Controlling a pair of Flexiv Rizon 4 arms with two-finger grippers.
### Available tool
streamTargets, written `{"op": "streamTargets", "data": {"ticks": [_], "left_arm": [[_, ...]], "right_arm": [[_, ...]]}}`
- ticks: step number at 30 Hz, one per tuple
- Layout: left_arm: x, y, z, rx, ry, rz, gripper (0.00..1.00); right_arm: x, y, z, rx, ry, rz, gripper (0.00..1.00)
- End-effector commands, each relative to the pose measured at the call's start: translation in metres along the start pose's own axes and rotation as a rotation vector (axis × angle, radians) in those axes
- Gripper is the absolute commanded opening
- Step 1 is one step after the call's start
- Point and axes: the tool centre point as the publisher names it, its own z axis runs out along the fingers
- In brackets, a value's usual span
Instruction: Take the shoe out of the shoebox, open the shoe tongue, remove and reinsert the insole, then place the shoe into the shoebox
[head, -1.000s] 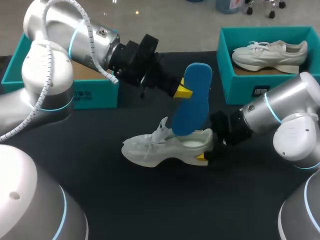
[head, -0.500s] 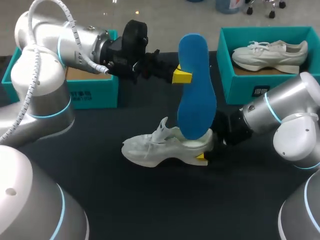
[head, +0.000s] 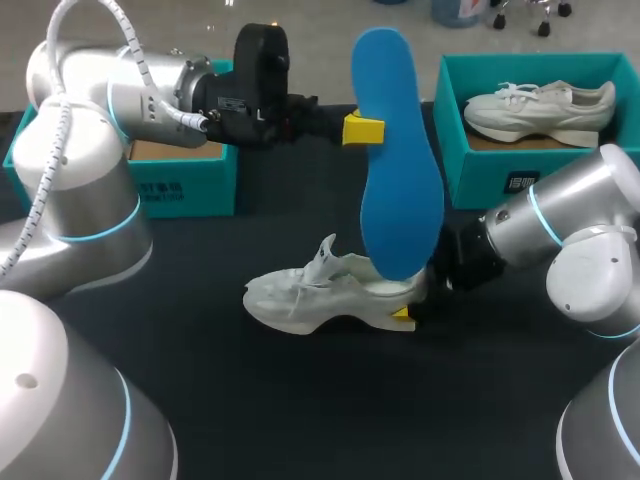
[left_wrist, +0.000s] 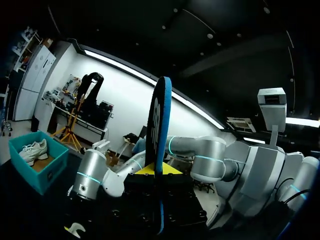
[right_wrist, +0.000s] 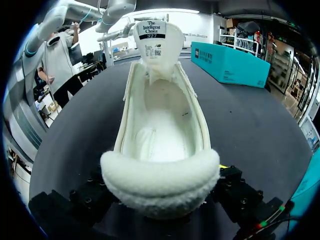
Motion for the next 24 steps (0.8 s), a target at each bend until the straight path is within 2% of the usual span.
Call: {"op": "streamTargets", "data": {"ticks": [1, 4, 7, 10, 12, 17, 24], "left_arm": [[0.0, 0.0, -0.001, 0.0, 0.0, 0.001, 0.0], [0.0, 0.0, -0.001, 0.0, 0.0, 0.001, 0.0], [0.005, 0.001, -0.001, 0.113, -0.011, -0.125, 0.0], [0.012, -0.002, -0.002, 0.175, -0.051, -0.222, 0.0], [0.016, -0.004, -0.001, 0.181, -0.074, -0.256, 0.0], [0.024, -0.006, 0.001, 0.128, -0.117, -0.318, 0.0], [0.026, -0.009, -0.005, 0.088, -0.087, -0.359, 0.0]], "right_arm": [[0.001, -0.003, 0.004, 0.003, -0.003, 0.0, 0.0], [0.001, -0.003, 0.004, 0.003, -0.003, 0.0, 0.0], [0.001, -0.003, 0.004, 0.003, -0.003, 0.0, 0.0], [0.001, -0.003, 0.004, 0.003, -0.003, 0.0, 0.0], [0.001, -0.003, 0.004, 0.003, -0.003, 0.0, 0.0], [0.001, -0.003, 0.004, 0.003, -0.003, 0.0, 0.0], [0.001, -0.003, 0.004, 0.003, -0.003, 0.0, 0.0]]}}
